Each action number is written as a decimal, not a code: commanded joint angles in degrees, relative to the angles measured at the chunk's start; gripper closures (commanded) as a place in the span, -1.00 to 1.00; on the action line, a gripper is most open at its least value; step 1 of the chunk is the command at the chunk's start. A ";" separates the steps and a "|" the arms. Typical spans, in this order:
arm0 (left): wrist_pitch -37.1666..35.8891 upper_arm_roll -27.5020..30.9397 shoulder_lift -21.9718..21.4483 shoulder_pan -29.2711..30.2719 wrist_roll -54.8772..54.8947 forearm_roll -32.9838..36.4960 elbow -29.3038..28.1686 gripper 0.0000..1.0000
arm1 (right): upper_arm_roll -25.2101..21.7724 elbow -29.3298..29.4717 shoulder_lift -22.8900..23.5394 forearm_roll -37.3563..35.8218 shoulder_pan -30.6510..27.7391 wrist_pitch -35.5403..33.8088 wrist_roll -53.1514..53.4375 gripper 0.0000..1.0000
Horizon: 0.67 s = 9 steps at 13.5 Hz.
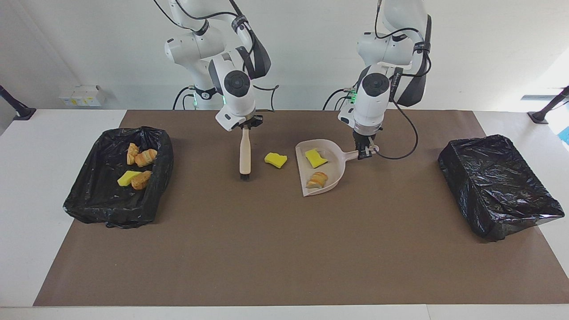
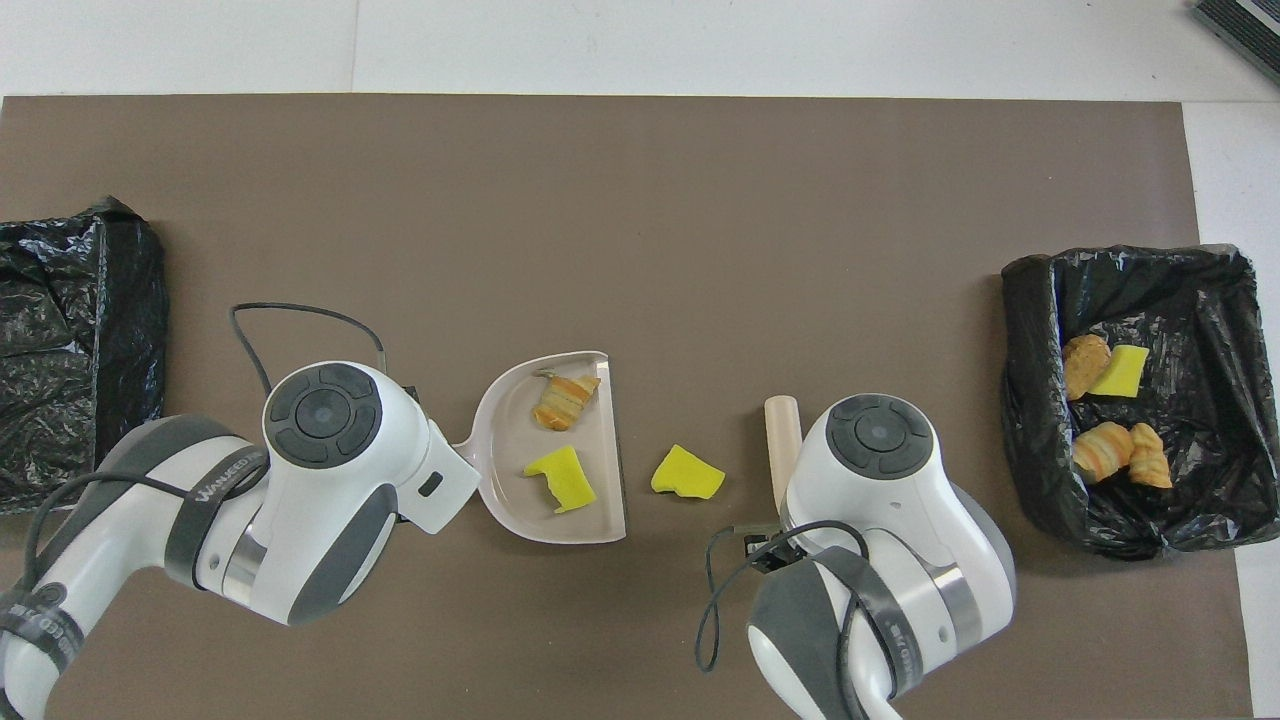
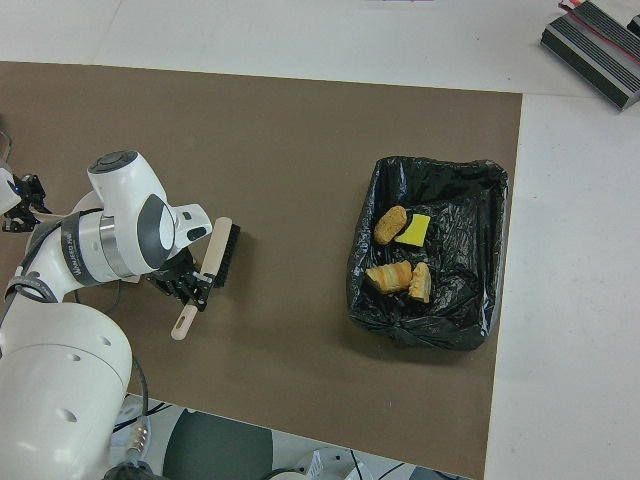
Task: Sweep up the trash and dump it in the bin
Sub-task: 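Sweep the remaining pieces into the dustpan with the right gripper's brush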
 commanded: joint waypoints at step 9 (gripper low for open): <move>9.97 0.43 -5.67 -1.86 -3.83 1.65 -10.49 1.00 | 0.44 5.32 6.95 25.98 9.60 15.14 -3.08 1.00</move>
